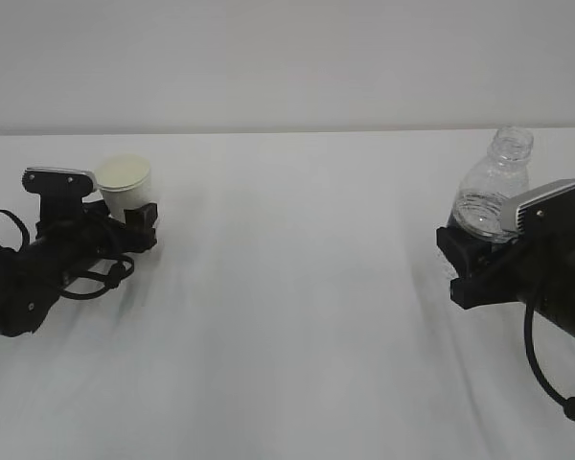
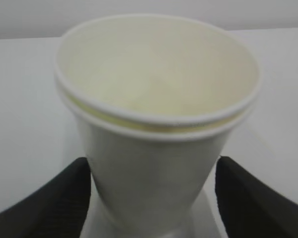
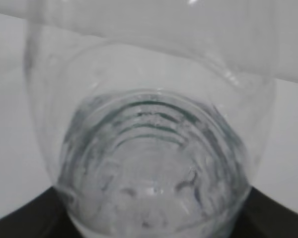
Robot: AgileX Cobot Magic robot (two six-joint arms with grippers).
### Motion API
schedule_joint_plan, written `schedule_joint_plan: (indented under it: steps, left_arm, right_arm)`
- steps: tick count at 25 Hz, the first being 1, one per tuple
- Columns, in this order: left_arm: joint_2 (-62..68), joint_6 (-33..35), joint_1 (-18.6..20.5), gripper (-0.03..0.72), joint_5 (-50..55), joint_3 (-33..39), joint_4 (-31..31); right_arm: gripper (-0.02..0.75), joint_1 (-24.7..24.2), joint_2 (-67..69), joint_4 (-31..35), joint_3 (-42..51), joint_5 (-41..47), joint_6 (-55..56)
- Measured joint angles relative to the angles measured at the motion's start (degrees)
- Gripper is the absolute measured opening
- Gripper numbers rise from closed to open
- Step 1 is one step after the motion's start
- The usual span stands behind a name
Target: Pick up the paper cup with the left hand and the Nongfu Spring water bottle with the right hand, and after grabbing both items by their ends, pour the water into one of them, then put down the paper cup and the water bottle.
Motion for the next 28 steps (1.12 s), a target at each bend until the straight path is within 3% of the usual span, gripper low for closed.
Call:
schedule_joint_plan:
  steps: [19,24,28]
  left_arm:
    - [3.4,0.0,0.5,0.556,2.6,-8.0,-0.3]
    - [3.4,0.0,0.5,0.486,3.4,-8.0,0.2]
    - [3.1,0.0,0.5,0.473,3.5,-8.1,2.2]
  right_arm:
    - [0.456,0.0,0.0,0.0,0.0,0.0,-0.1]
    - [0.456,0.0,0.0,0.0,0.0,0.0,-0.1]
    - [0.456,0.0,0.0,0.0,0.0,0.0,-0.1]
